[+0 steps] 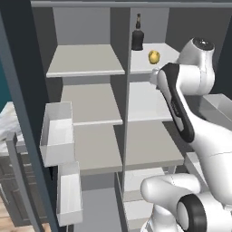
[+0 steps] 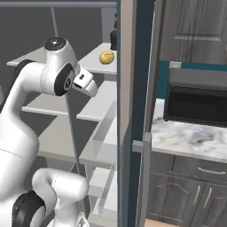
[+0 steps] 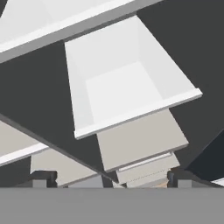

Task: Take the broccoli and potato from the fridge shelf and place them in the freezer drawer to begin freezing them.

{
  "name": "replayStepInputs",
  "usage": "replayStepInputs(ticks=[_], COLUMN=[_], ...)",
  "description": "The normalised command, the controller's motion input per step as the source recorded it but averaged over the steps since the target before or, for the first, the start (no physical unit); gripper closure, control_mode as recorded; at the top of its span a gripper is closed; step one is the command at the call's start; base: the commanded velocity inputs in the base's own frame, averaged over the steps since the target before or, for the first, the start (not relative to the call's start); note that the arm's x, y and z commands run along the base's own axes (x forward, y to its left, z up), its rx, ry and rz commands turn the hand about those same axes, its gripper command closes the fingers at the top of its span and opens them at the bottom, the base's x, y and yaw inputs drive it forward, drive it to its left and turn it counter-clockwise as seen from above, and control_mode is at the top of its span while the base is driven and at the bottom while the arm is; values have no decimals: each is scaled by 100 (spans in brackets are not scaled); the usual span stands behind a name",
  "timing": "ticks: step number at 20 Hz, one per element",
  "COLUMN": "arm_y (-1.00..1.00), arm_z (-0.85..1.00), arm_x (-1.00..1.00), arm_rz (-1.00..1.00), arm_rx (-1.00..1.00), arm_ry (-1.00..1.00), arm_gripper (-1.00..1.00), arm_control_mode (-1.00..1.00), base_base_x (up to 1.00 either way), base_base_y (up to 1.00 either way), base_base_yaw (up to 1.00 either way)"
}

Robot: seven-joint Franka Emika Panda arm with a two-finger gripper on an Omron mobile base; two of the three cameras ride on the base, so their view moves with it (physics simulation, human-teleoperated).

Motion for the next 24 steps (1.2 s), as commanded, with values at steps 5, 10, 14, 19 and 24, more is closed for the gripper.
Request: replayStepInputs(ticks=[5,10,14,19,24], arm_y=[-21,-19,-13,0,-1], arm_z=[41,31,24,9,0], arm_x=[27,32,46,72,70], arm_rz=[-2,0,0,0,0], arm_rx=[-8,-5,-3,-1,0], arm_ry=[-11,-20,-22,-13,2], arm_gripper=[-100,-100,-100,-100,-100], arm_control_mode=[-100,-100,-100,-100,-100], base_base_x=[0,0,0,0,0], base_base_y=[0,0,0,0,0], base_base_yaw=[0,0,0,0,0])
